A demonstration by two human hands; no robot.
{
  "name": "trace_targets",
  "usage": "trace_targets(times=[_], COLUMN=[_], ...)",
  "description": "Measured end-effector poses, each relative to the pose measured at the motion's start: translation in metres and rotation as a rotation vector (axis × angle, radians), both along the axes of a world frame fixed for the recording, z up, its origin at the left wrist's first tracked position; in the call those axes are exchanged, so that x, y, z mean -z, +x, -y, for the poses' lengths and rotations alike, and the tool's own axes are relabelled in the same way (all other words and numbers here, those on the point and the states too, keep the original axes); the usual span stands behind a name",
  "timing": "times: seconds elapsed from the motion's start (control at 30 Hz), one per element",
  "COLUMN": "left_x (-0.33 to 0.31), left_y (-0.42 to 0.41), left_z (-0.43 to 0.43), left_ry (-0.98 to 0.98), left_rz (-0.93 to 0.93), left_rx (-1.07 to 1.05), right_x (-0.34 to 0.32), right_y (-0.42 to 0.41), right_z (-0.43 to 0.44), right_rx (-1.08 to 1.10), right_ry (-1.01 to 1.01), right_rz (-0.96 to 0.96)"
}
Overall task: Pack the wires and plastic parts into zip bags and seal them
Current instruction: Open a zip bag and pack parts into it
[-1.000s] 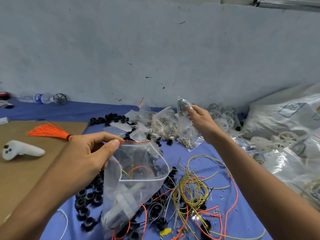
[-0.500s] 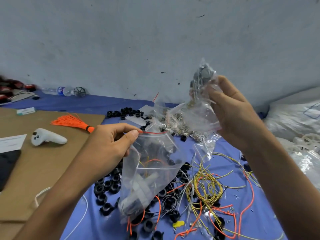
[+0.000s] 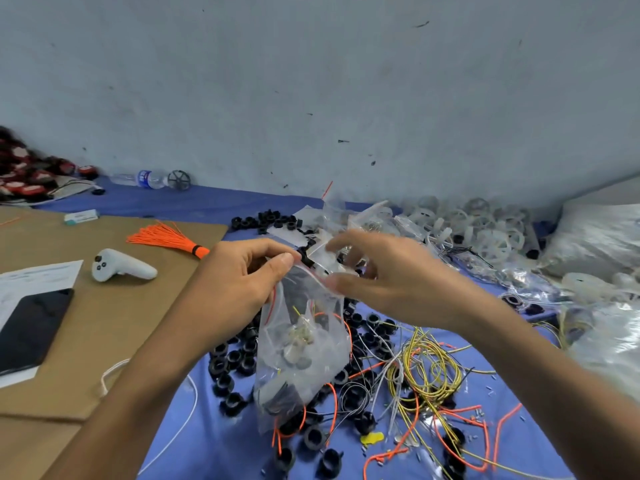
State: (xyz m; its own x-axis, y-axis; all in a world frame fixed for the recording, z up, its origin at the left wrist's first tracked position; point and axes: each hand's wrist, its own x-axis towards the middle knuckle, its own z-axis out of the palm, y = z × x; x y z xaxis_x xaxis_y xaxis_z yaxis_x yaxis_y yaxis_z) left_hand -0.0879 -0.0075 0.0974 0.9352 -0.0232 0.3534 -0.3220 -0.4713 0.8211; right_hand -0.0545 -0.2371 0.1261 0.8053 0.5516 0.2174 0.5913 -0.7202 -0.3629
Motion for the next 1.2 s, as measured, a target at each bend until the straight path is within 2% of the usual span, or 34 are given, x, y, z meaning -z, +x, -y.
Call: trace_targets(times=[0.07,0.17,0.2,0.27,0.3,0.37,0.47,0.57,0.63,0.73,0.83,0.97,1.2], left_x=[-0.003,-0.004,-0.005,-0.009,-0.012,-0.023,-0.046,-0.065,-0.062,-0.042,-0.021,-0.012,-0.013], left_y=[-0.001,-0.003,-0.004,-0.007,-0.008,-0.01,-0.003,0.006,0.005,0.003,0.016,0.046,0.085], left_z=[-0.002,-0.006,-0.008,-0.011,-0.01,-0.008,0.002,0.007,0.006,0.012,0.028,0.046,0.068], left_ry=[0.009,0.002,-0.005,-0.007,-0.008,-0.052,-0.143,-0.184,-0.102,0.097,0.164,0.064,-0.16], left_rz=[-0.005,-0.01,-0.015,-0.029,-0.037,-0.046,-0.007,0.053,0.064,0.02,0.008,0.094,0.226], left_rx=[0.028,0.039,0.033,0.022,0.027,0.054,0.089,0.129,0.169,0.171,0.137,0.074,0.125], right_x=[0.006,0.007,0.008,0.01,0.009,0.002,-0.019,-0.035,-0.042,-0.046,-0.039,-0.029,0.005], right_y=[-0.001,-0.007,-0.009,-0.015,-0.015,-0.009,0.001,0.008,0.011,0.013,0.017,0.029,0.06], right_z=[-0.009,-0.011,-0.009,-0.008,-0.008,-0.006,0.0,0.0,0.003,0.015,0.028,0.048,0.074], right_rx=[-0.034,-0.041,-0.026,-0.018,-0.022,0.012,0.065,0.041,0.024,-0.008,-0.016,0.049,0.063], right_ry=[0.012,0.262,0.228,0.016,-0.008,0.2,0.717,0.971,1.091,1.198,1.264,1.34,1.508], right_rz=[-0.065,-0.121,-0.089,-0.008,0.006,-0.074,-0.297,-0.358,-0.381,-0.4,-0.419,-0.403,-0.371])
